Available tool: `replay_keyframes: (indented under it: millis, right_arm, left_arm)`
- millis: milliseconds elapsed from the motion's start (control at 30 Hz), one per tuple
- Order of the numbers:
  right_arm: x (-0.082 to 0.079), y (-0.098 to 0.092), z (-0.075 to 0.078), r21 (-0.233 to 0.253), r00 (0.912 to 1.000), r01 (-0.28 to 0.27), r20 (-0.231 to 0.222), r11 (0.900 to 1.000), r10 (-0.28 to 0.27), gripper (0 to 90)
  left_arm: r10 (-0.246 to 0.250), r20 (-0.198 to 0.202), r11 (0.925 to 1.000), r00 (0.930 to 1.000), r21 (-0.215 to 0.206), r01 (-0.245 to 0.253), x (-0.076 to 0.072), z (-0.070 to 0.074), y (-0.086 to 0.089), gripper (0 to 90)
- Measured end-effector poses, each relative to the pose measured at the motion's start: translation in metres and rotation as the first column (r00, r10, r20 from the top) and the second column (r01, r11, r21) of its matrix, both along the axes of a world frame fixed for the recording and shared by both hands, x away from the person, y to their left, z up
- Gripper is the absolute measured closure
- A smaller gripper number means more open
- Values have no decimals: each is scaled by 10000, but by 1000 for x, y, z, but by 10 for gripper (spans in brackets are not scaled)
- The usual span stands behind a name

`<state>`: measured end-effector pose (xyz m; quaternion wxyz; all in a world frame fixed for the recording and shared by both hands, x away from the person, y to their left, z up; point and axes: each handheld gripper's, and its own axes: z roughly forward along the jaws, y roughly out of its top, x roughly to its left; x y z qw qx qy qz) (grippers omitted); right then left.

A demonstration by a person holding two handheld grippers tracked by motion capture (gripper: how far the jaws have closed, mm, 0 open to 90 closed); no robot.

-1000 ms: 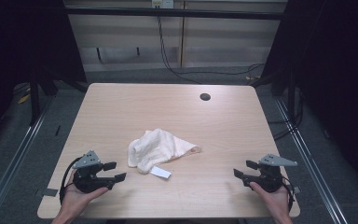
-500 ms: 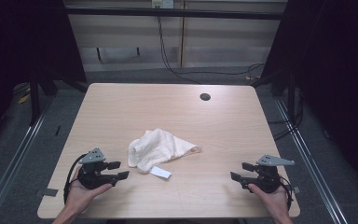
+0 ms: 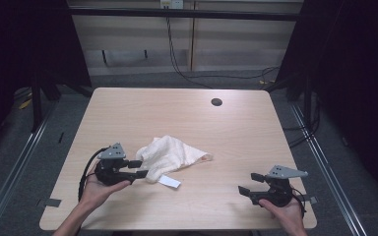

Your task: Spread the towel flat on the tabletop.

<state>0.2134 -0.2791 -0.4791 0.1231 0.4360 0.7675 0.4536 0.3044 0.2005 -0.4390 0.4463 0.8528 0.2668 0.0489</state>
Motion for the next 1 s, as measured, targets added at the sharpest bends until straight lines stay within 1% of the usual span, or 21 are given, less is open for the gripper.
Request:
replay_keyframes:
  millis: [100, 133, 200, 233, 267, 300, 333, 400, 500, 533, 600, 633, 700, 733, 800, 833, 867, 900, 933, 967, 1000]
  right_arm:
    - [1, 2, 0, -34, 10000, -70, 5, 10000, 70, 256]
    - [1, 3, 0, -95, 9998, -129, -125, 9999, 128, 322]
    - [1, 2, -1, 190, 9987, -285, -419, 9994, 293, 299]
    - [1, 2, -1, 190, 9987, -285, -419, 9994, 293, 299]
    - [1, 2, -1, 70, 9982, -384, -457, 9992, 386, 300]
    - [1, 2, -1, 120, 9978, -442, -489, 9990, 447, 301]
    - [0, 2, -1, 152, 9975, -472, -518, 9988, 479, 300]
    - [1, 2, -2, 227, 9965, -667, -498, 9975, 677, 301]
    - [3, 2, -2, 326, 9954, -782, -525, 9964, 798, 300]
    - [3, 2, -2, 315, 9956, -727, -571, 9969, 744, 301]
    - [3, 2, -3, 252, 9950, -791, -593, 9966, 804, 300]
    - [3, 3, -3, 223, 9949, -785, -622, 9967, 797, 300]
    - [2, 3, -3, 203, 9946, -836, -594, 9963, 847, 300]
    - [2, 3, -3, 177, 9946, -851, -586, 9962, 860, 299]
    - [1, 3, -4, 93, 9954, -797, -521, 9968, 801, 299]
    - [1, 3, -4, 111, 9956, -791, -493, 9968, 795, 299]
    - [1, 3, -4, 51, 9952, -852, -469, 9964, 853, 297]
    - [1, 3, -4, -12, 9954, -832, -485, 9965, 830, 295]
    - [2, 4, -4, -81, 9955, -829, -467, 9965, 824, 291]
    - [2, 4, -4, -68, 9953, -850, -472, 9964, 846, 290]
    - [2, 4, -4, -55, 9952, -859, -485, 9963, 855, 287]
  left_arm:
    - [33, 65, 9999, 10000, -160, -32, 7, 5, -1, 556]
    - [52, 44, 9997, 10000, -224, -51, 13, 8, -4, 559]
    - [182, 172, 9997, 9997, -152, -179, 19, 10, -6, 569]
    - [182, 172, 9997, 9997, -152, -179, 19, 10, -6, 579]
    - [305, 189, 9993, 9994, -230, -301, 26, 10, -9, 586]
    - [325, 98, 9994, 9994, -130, -324, 29, 11, -9, 592]
    - [290, -220, 9995, 9993, -141, -293, 33, 11, -10, 579]
    - [357, 36, 9994, 9994, -31, -357, 39, 13, -13, 577]
    - [352, -16, 9993, 9994, -136, -352, 44, 15, -14, 579]
    - [436, 185, 9988, 9989, -223, -431, 47, 19, -15, 579]
    - [560, 322, 9982, 9979, -219, -553, 50, 21, -16, 570]
    - [655, 548, 9976, 9963, -271, -641, 51, 21, -16, 569]
    - [706, 519, 9967, 9962, -439, -684, 52, 20, -16, 573]
    - [779, 508, 9934, 9957, -887, -732, 51, 13, -17, 574]
    - [786, 447, 9968, 9959, -197, -778, 54, 4, -22, 591]
    - [724, 459, 9974, 9963, -39, -723, 55, -1, -23, 588]
    - [705, 279, 9974, 9971, -162, -701, 57, -5, -23, 588]
    - [736, 151, 9972, 9972, -100, -735, 58, -9, -24, 587]
    - [786, 128, 9968, 9968, 127, -788, 60, -12, -25, 571]
    - [786, 128, 9968, 9968, 127, -788, 60, -12, -25, 554]
    - [881, 108, 9953, 9961, 390, -884, 64, -18, -26, 528]
